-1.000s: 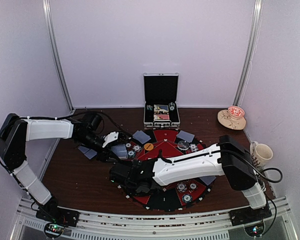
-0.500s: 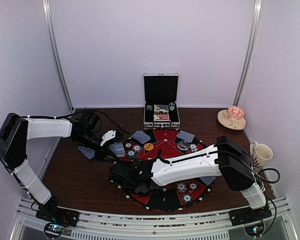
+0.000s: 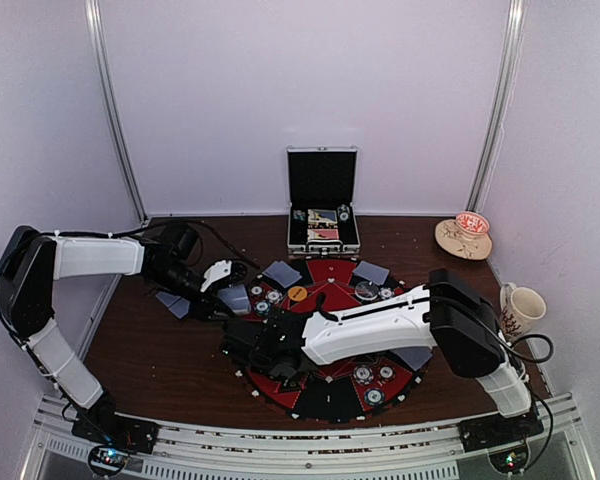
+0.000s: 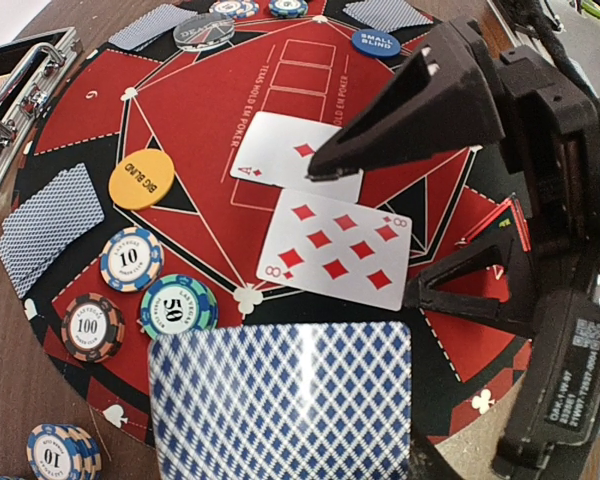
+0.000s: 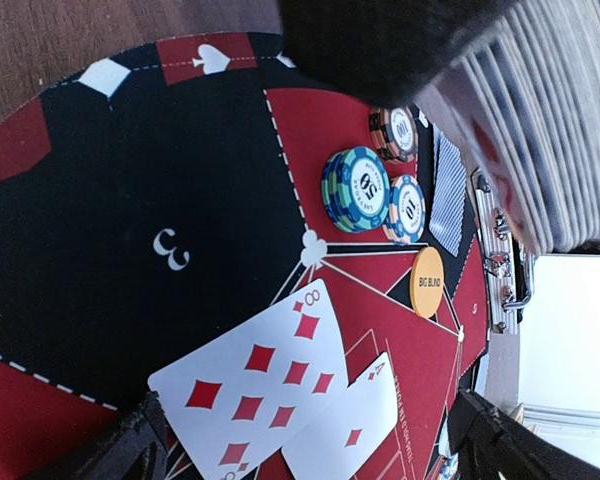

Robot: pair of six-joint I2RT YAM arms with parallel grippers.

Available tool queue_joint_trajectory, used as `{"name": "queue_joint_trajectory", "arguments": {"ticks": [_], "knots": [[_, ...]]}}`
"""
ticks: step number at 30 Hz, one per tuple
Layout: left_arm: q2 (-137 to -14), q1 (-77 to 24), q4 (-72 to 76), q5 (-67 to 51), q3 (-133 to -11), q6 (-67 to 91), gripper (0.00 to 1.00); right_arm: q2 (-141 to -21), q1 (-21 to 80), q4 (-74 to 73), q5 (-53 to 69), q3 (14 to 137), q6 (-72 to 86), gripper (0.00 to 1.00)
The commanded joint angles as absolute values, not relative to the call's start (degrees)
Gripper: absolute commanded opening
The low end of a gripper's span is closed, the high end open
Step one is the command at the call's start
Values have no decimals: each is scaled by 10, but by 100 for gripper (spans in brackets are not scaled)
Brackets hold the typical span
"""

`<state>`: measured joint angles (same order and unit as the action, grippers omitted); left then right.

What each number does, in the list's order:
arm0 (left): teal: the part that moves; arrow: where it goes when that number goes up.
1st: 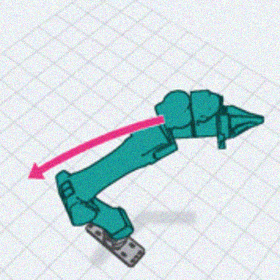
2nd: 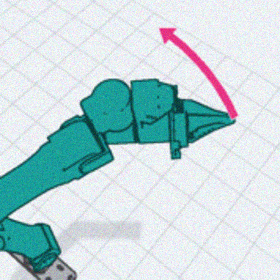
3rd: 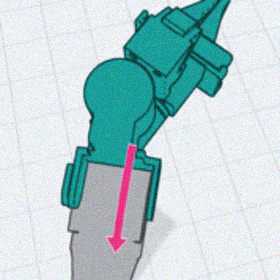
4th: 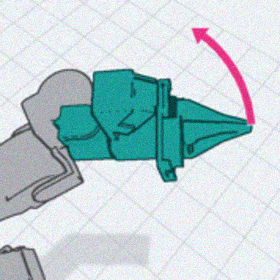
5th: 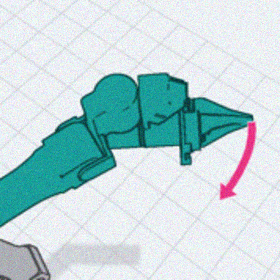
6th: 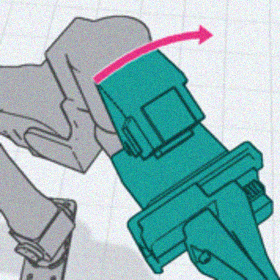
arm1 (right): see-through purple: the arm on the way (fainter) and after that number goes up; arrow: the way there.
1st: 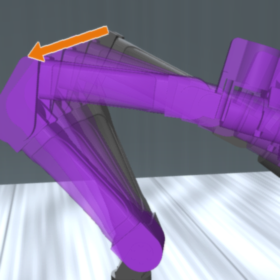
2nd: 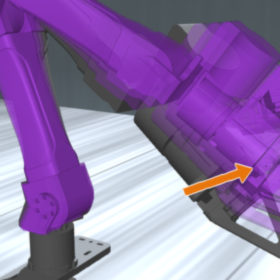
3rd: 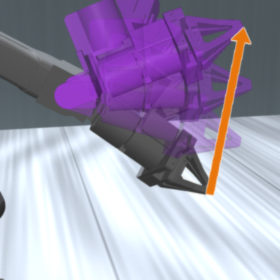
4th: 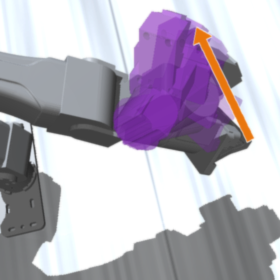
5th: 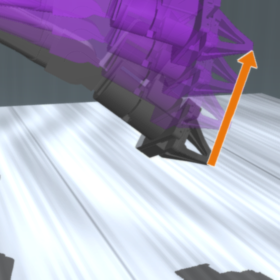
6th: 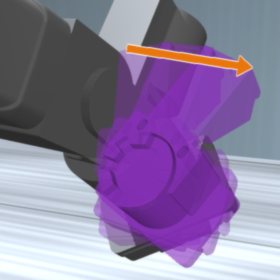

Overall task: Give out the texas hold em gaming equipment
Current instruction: Adjust the poker card in the community card area.

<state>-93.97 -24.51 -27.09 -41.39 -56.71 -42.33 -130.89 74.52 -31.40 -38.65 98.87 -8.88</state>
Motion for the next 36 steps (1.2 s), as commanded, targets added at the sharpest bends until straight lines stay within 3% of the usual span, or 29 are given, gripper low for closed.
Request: {"name": "queue_joint_trajectory", "arguments": {"ticks": [1, 21, 36], "knots": [[-939, -242, -267, -432, -580, -424, 45, -1330, 734, -310, -409, 987, -98, 100], [-939, -242, -267, -434, -580, -423, 45, -1285, 739, -373, -350, 972, -67, 100], [-937, -242, -267, -435, -580, -423, 45, -1305, 724, -399, -428, 978, -52, 100]]}}
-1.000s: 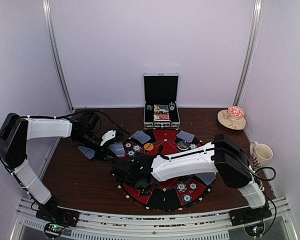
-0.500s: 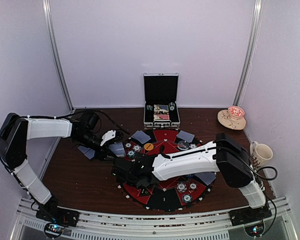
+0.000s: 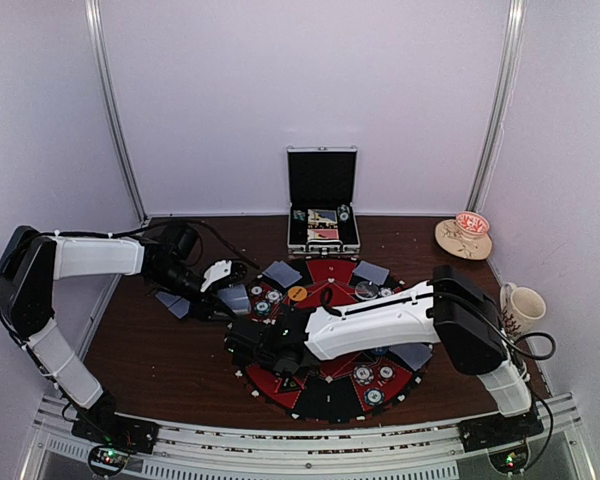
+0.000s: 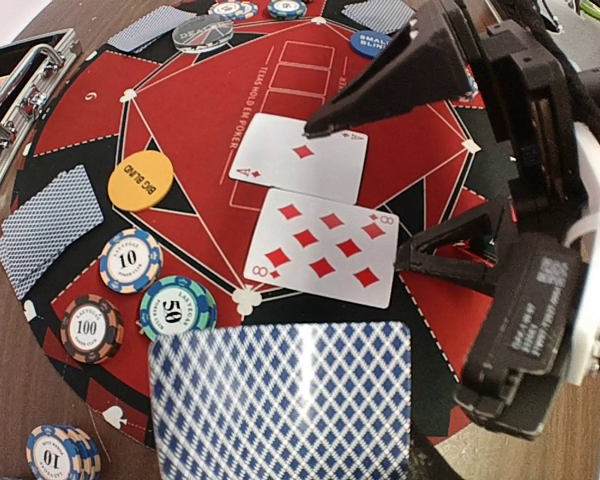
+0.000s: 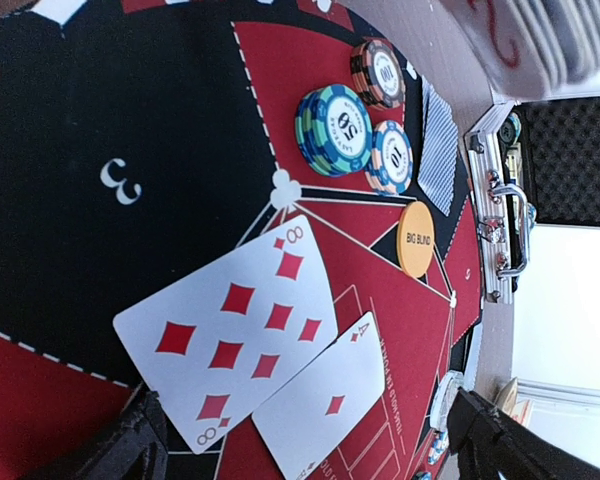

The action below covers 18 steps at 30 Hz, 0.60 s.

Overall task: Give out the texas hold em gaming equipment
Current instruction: Adjust the poker card in the community card area.

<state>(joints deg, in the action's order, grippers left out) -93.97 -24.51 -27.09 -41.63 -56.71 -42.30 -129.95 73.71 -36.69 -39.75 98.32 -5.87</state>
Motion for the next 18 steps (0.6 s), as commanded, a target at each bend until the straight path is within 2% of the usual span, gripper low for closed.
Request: {"name": "queue_joint_trajectory", "arguments": {"ticks": [1, 11, 18], "knots": [[-938, -242, -267, -435, -580, -423, 45, -1305, 723, -397, -429, 978, -53, 100], [-939, -242, -267, -435, -580, -424, 45, -1298, 717, -380, -417, 976, -62, 100], [-937, -242, -267, -436, -580, -424, 45, -1176, 710, -301, -395, 895, -45, 100]]}}
